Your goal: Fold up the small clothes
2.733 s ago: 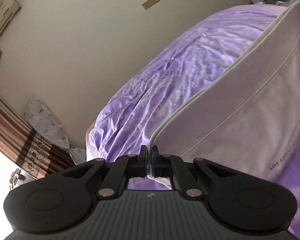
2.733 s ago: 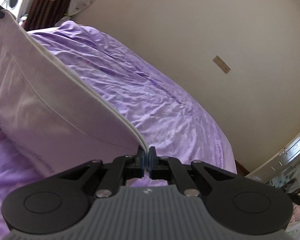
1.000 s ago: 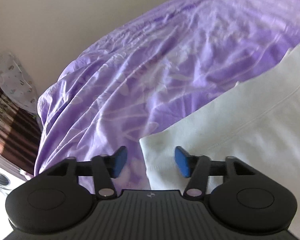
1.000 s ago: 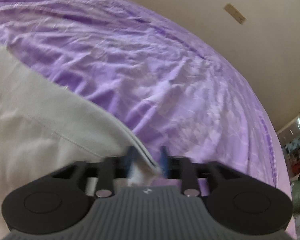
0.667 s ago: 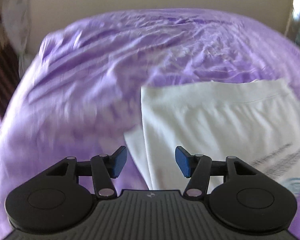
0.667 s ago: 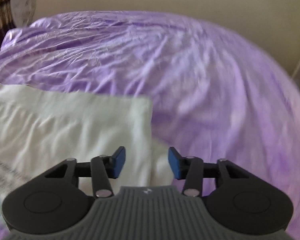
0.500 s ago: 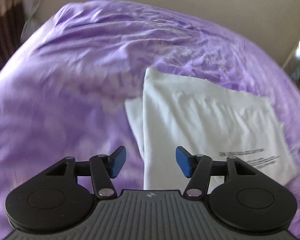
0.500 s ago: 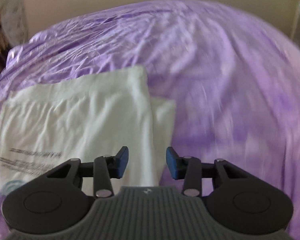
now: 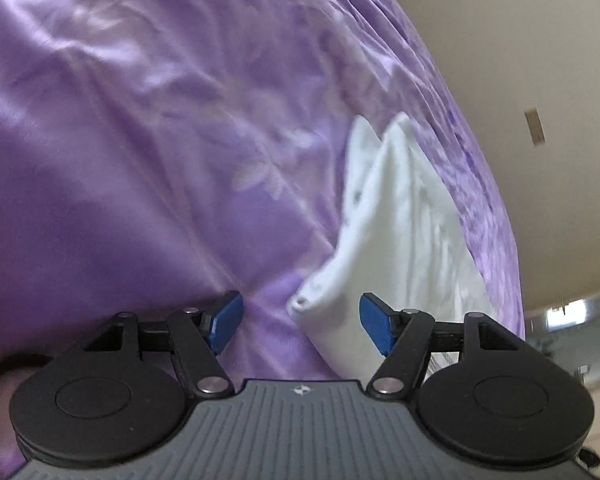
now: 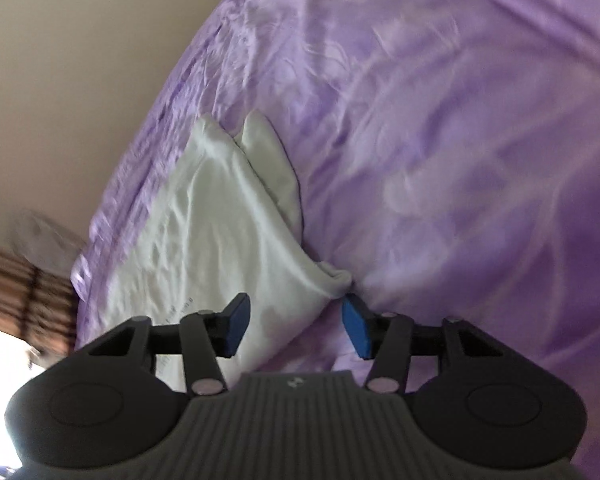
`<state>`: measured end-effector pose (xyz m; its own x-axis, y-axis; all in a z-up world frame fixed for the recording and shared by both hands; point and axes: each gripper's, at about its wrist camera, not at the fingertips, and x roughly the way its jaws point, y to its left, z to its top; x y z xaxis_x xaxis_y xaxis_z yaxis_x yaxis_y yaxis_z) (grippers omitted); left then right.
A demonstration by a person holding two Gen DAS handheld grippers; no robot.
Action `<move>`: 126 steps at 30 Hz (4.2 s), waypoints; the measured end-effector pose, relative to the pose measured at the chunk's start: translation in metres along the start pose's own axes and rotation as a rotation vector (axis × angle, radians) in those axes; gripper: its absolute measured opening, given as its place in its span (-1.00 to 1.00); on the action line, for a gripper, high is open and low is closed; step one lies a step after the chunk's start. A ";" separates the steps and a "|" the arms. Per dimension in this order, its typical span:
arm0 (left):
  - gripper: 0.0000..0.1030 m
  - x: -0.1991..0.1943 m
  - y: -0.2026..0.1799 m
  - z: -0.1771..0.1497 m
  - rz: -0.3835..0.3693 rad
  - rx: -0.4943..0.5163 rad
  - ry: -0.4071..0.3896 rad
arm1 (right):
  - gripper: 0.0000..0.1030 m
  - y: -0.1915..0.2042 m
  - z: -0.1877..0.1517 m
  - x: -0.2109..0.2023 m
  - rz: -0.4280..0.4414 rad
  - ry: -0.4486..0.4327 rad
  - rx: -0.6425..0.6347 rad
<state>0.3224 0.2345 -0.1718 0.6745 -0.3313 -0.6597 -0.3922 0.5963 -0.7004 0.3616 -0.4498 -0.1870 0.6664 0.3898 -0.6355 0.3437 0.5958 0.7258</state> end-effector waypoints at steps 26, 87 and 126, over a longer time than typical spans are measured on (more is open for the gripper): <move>-0.95 -0.040 -0.042 -0.004 0.100 0.303 -0.071 | -0.99 0.024 -0.011 -0.010 -0.109 -0.074 -0.129; -0.27 0.095 -0.196 -0.027 0.200 0.990 0.077 | -0.93 0.070 0.104 0.088 0.045 -0.014 -0.402; -0.27 -0.020 -0.067 0.069 0.119 0.807 0.048 | -0.94 0.443 -0.117 0.191 0.173 -0.106 -0.635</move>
<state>0.3782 0.2518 -0.0930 0.6222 -0.2523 -0.7411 0.1235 0.9664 -0.2253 0.5638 -0.0292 -0.0181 0.7495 0.4652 -0.4710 -0.2089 0.8413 0.4986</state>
